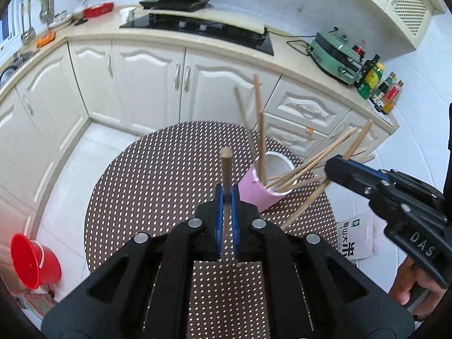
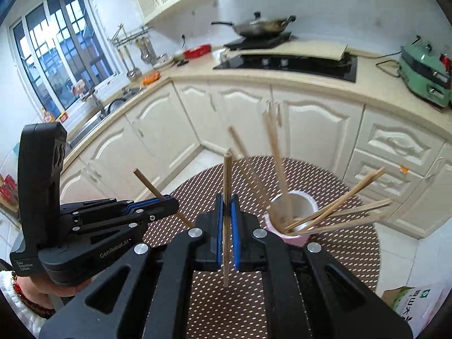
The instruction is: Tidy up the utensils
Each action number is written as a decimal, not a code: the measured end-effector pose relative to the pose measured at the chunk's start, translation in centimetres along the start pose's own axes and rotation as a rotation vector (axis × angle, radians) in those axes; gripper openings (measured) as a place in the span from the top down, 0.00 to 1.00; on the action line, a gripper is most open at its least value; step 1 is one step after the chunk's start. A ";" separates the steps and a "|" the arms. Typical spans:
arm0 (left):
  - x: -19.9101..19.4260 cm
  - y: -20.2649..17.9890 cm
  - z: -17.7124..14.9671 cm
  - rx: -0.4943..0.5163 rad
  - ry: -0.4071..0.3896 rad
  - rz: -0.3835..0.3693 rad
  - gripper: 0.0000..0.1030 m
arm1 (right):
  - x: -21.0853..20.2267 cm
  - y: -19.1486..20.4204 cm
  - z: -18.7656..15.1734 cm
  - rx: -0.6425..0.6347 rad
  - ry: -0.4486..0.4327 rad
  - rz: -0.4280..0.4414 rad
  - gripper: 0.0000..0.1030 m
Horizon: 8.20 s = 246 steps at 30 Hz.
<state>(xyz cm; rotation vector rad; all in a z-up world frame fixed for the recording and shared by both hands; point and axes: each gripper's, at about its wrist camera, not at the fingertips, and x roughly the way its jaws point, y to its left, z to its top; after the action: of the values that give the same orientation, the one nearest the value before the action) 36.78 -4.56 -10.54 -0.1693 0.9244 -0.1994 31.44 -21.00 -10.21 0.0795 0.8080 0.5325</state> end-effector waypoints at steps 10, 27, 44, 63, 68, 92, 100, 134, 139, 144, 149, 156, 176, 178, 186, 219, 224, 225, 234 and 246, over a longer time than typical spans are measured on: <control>-0.9 -2.8 4.0 0.040 -0.103 -0.039 0.95 | -4.2 -2.9 2.8 0.021 -0.146 -0.090 0.96; 0.2 -5.2 7.2 0.055 -0.191 -0.130 0.95 | -3.6 -4.6 5.0 0.014 -0.246 -0.167 0.96; 4.2 -4.9 3.8 0.090 -0.097 -0.123 0.95 | -0.9 -4.2 2.2 0.014 -0.170 -0.170 0.96; 5.8 -4.7 0.5 0.093 -0.041 -0.112 0.95 | 0.8 -3.6 -1.6 -0.013 -0.110 -0.217 0.95; 6.6 -5.1 0.2 0.096 -0.020 -0.096 0.94 | 1.6 -3.8 -2.1 -0.009 -0.090 -0.223 0.96; 4.6 -4.6 0.0 0.025 -0.040 -0.046 0.42 | 1.1 -3.9 -2.5 0.010 -0.073 -0.196 0.89; 1.5 -3.5 -0.9 -0.003 -0.093 0.030 0.31 | -0.1 -2.7 -3.1 -0.018 -0.100 -0.199 0.64; -25.4 -0.6 -13.9 0.049 -0.396 0.102 0.12 | -18.3 14.0 -12.1 -0.033 -0.362 -0.303 0.36; -28.5 -1.6 -15.3 0.061 -0.446 0.099 0.12 | -20.9 15.5 -13.2 -0.042 -0.402 -0.306 0.30; -30.8 -3.0 -16.3 0.088 -0.484 0.111 0.11 | -22.3 15.8 -13.7 -0.061 -0.428 -0.309 0.27; -32.0 -4.4 -16.8 0.103 -0.520 0.146 0.10 | -23.7 15.4 -14.0 -0.073 -0.443 -0.303 0.24; -33.6 -5.6 -17.2 0.097 -0.577 0.164 0.09 | -24.8 15.1 -13.7 -0.096 -0.461 -0.284 0.22; -34.9 -7.2 -17.6 0.131 -0.633 0.212 0.06 | -26.5 15.6 -13.9 -0.118 -0.498 -0.289 0.19; -34.9 -7.3 -17.7 0.136 -0.633 0.213 0.06 | -26.5 15.7 -13.9 -0.116 -0.495 -0.291 0.19; -35.0 -6.9 -17.8 0.140 -0.638 0.195 0.06 | -26.6 16.0 -13.9 -0.117 -0.497 -0.299 0.19; -33.9 -6.4 -17.4 0.161 -0.643 0.222 0.06 | -25.4 16.6 -13.4 -0.113 -0.473 -0.303 0.19; -33.9 -6.5 -17.5 0.160 -0.644 0.223 0.06 | -25.3 16.5 -13.3 -0.113 -0.473 -0.304 0.19; -33.9 -6.5 -17.5 0.161 -0.644 0.224 0.06 | -25.3 16.5 -13.3 -0.113 -0.472 -0.303 0.19; -33.6 -6.1 -17.1 0.160 -0.640 0.224 0.06 | -24.5 16.6 -13.0 -0.104 -0.463 -0.305 0.17; -33.4 -5.5 -16.8 0.158 -0.636 0.225 0.06 | -23.9 16.8 -12.7 -0.106 -0.457 -0.306 0.16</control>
<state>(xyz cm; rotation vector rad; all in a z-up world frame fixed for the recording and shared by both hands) 3.12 -2.82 6.57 0.0222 0.2878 -0.0027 1.79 -19.65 1.39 -0.0209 0.3349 0.2496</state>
